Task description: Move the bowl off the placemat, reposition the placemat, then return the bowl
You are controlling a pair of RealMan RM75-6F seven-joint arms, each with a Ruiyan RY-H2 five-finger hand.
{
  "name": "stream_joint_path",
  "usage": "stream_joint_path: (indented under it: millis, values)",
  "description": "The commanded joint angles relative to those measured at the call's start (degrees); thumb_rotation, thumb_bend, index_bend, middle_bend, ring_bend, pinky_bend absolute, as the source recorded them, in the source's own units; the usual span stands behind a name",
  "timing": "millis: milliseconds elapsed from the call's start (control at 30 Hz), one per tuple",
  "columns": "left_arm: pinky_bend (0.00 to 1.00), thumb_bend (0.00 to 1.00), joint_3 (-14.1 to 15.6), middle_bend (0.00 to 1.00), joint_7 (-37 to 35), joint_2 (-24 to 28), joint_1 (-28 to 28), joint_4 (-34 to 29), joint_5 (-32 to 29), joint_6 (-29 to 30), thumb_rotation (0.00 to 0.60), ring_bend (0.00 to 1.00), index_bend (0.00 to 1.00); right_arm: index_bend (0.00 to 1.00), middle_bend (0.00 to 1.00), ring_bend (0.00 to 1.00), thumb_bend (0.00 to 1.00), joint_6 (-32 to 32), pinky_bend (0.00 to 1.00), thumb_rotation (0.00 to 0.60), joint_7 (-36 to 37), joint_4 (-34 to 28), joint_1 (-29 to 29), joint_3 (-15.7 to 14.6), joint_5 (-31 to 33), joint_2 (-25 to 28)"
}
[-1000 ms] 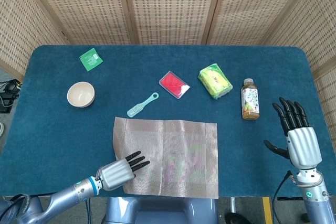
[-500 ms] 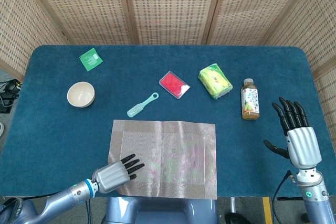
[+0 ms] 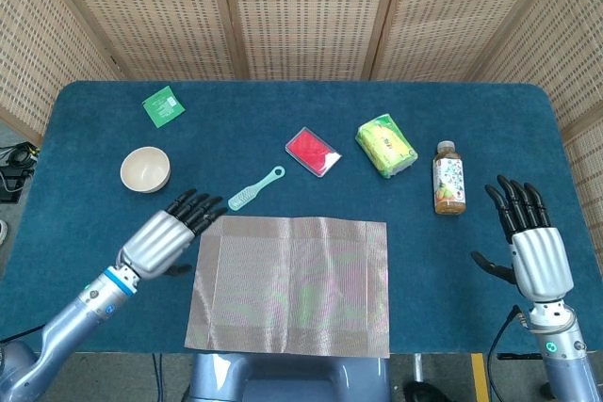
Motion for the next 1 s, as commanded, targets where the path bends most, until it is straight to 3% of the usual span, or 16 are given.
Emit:
stream_joint_path:
  millis: [33, 167, 267, 433, 700, 800, 1000]
  values:
    - [0.0, 0.0, -4.1, 0.0, -6.1, -2.1, 0.5, 9.1, -6.2, -2.5, 0.6, 0.0, 0.0, 0.0, 0.0, 0.0, 0.0, -0.1, 0.0, 0.6, -0.1, 0.1, 0.1, 0.0, 0.0, -0.1]
    - [0.0, 0.0, -5.4, 0.0, -8.6, -5.1, 0.4, 16.6, -8.9, -4.2, 0.6, 0.0, 0.0, 0.0, 0.0, 0.0, 0.0, -0.4, 0.0, 0.6, -0.4, 0.1, 0.2, 0.0, 0.2, -0.2]
    - [0.0, 0.0, -7.0, 0.0, -13.6, -11.4, -1.2, 30.3, -14.0, -11.2, 0.6, 0.0, 0.03, 0.0, 0.0, 0.0, 0.0, -0.9, 0.0, 0.6, -0.9, 0.3, 0.4, -0.1, 0.2, -0.6]
    - [0.0, 0.0, -6.9, 0.0, -20.9, -19.3, -2.1, 45.0, -12.4, -15.9, 0.6, 0.0, 0.15, 0.0, 0.0, 0.0, 0.0, -1.4, 0.0, 0.6, -1.4, 0.5, 0.5, 0.0, 0.8, -0.9]
    - [0.0, 0.0, -7.4, 0.0, -24.9, -26.4, -3.9, 57.7, -11.6, -21.7, 0.6, 0.0, 0.3, 0.0, 0.0, 0.0, 0.0, -1.9, 0.0, 0.6, -1.5, 1.0, 0.7, 0.3, 1.6, -1.1]
    - [0.0, 0.09, -7.4, 0.0, -25.0, -28.7, -4.4, 61.3, -11.2, -23.0, 0.6, 0.0, 0.39, 0.0, 0.0, 0.0, 0.0, -2.2, 0.0, 0.6, -1.4, 1.1, 0.8, 0.4, 2.0, -1.1]
    - [0.0, 0.44, -7.7, 0.0, -23.0, -31.9, -4.8, 66.7, -11.3, -24.8, 0.6, 0.0, 0.54, 0.0, 0.0, 0.0, 0.0, -2.4, 0.0, 0.6, -1.2, 1.4, 0.9, 0.6, 2.4, -1.1]
